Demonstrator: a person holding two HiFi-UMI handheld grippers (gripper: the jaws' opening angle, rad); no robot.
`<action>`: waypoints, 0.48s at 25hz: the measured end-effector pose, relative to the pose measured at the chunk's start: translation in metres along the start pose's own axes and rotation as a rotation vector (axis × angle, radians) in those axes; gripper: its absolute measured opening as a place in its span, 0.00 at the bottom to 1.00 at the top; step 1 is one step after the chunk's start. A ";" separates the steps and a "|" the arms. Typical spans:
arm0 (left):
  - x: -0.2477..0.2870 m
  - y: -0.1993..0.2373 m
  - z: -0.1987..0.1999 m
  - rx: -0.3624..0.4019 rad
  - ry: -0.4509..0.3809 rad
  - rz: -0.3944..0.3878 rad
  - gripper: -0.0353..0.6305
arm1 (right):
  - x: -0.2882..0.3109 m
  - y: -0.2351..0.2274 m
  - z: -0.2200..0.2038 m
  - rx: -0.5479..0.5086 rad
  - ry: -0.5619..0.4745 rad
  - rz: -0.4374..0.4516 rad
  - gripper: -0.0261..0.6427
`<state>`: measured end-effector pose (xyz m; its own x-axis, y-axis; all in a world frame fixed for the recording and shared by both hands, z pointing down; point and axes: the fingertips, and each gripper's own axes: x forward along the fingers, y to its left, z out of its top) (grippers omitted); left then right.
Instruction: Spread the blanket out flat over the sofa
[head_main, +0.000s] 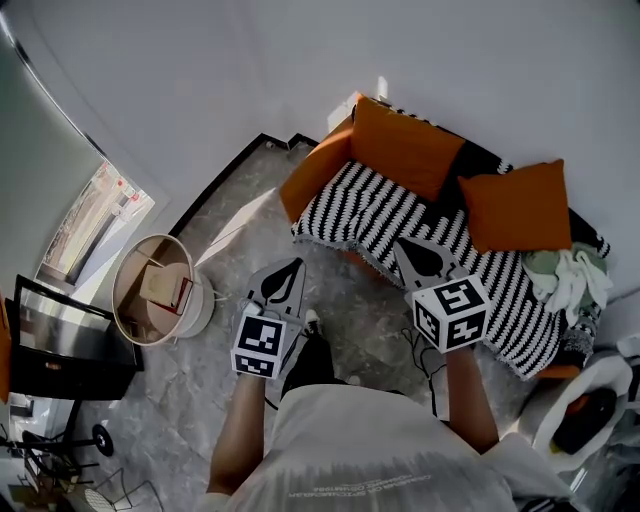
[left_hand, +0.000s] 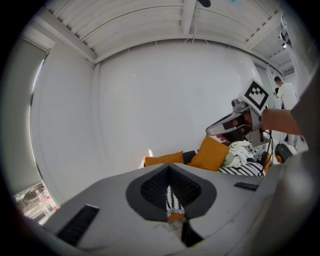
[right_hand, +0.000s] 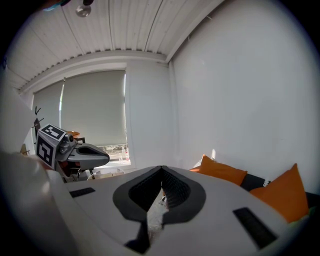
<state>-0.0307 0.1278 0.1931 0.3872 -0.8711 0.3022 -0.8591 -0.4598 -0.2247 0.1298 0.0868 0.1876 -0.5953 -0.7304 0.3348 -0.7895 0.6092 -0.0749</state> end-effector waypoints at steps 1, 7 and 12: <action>0.005 0.003 -0.001 -0.003 0.002 -0.004 0.07 | 0.005 -0.003 0.000 0.007 0.005 -0.005 0.04; 0.041 0.028 -0.006 -0.013 0.007 -0.030 0.07 | 0.036 -0.023 -0.002 0.041 0.029 -0.039 0.04; 0.083 0.055 -0.011 -0.027 0.011 -0.061 0.07 | 0.075 -0.042 -0.003 0.052 0.051 -0.053 0.04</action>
<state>-0.0496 0.0316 0.2159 0.4355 -0.8396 0.3247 -0.8427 -0.5071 -0.1809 0.1190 0.0072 0.2191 -0.5448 -0.7437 0.3874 -0.8274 0.5520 -0.1039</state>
